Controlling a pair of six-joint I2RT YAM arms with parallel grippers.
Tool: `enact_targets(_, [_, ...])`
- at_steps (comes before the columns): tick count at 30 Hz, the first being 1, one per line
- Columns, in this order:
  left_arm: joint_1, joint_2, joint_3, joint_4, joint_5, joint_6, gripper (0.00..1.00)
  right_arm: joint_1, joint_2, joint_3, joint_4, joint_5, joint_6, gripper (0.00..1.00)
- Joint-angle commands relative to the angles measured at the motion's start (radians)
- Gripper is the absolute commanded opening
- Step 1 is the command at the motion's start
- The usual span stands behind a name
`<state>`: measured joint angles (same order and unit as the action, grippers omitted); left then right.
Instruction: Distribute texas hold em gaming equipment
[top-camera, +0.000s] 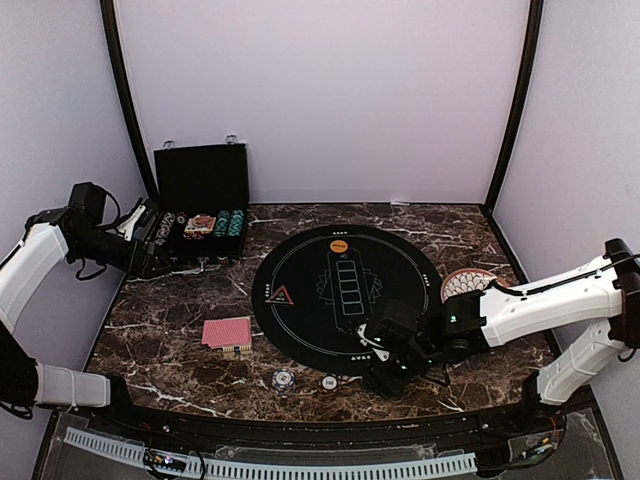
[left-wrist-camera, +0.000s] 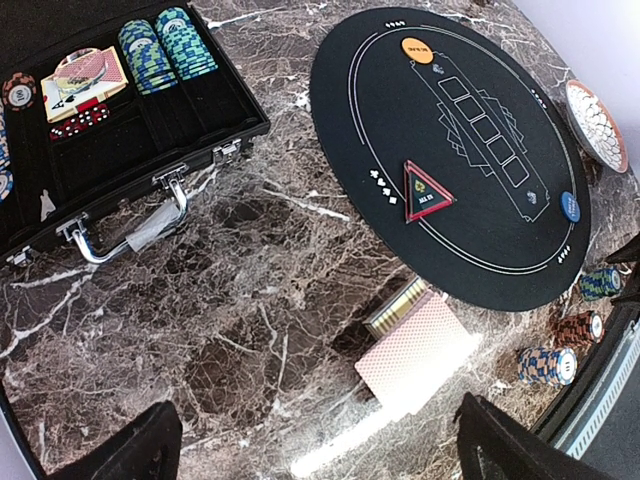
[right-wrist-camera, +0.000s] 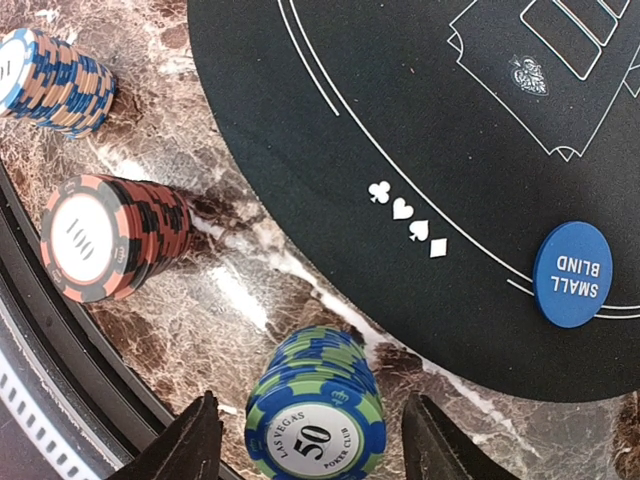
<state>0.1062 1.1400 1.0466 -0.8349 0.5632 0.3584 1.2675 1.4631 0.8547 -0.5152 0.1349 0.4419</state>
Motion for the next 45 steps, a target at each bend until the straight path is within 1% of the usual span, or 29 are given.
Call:
enact_targets(1, [-0.007,-0.029,0.028,-0.006,0.024,0.001,0.99,-0.008,0.011,0.023,0.023,0.001,-0.005,0.61])
enact_targets(7, [-0.007,-0.028,0.037,-0.004,0.027,-0.001,0.99,-0.013,0.018,0.02,0.029,-0.015,-0.012,0.59])
enact_targets(11, [-0.007,-0.028,0.04,-0.004,0.024,0.001,0.99,-0.014,0.018,0.018,0.031,-0.021,-0.015,0.54])
enact_targets(14, [-0.007,-0.027,0.04,-0.003,0.025,-0.002,0.99,-0.016,0.019,0.014,0.033,-0.026,-0.015,0.53])
enact_targets(17, [-0.007,-0.025,0.044,-0.002,0.026,-0.004,0.99,-0.017,0.018,0.011,0.035,-0.024,-0.017,0.46])
enact_targets(20, [-0.008,-0.02,0.051,-0.005,0.023,-0.003,0.99,-0.019,0.014,0.009,0.036,-0.032,-0.017,0.43])
enact_targets(21, [-0.008,-0.019,0.057,-0.007,0.023,-0.003,0.99,-0.02,0.016,0.008,0.038,-0.036,-0.018,0.43])
enact_targets(22, [-0.008,-0.016,0.061,-0.008,0.025,-0.002,0.99,-0.02,0.017,0.005,0.038,-0.04,-0.018,0.47])
enact_targets(23, [-0.008,-0.015,0.062,-0.011,0.025,-0.002,0.99,-0.02,0.018,0.004,0.038,-0.043,-0.018,0.53])
enact_targets(24, [-0.008,-0.012,0.067,-0.011,0.026,-0.001,0.99,-0.02,0.019,0.002,0.038,-0.043,-0.018,0.58])
enact_targets(26, [-0.008,-0.01,0.07,-0.013,0.027,-0.001,0.99,-0.02,0.017,-0.001,0.038,-0.039,-0.02,0.59])
enact_targets(29, [-0.008,-0.01,0.07,-0.013,0.027,-0.001,0.99,-0.023,0.017,0.0,0.038,-0.037,-0.021,0.6])
enact_targets(34, [-0.008,-0.009,0.072,-0.013,0.029,-0.004,0.99,-0.029,0.019,-0.007,0.043,-0.037,-0.024,0.54])
enact_targets(45, [-0.01,-0.008,0.085,-0.017,0.035,-0.008,0.99,-0.035,0.028,-0.022,0.052,-0.043,-0.03,0.5])
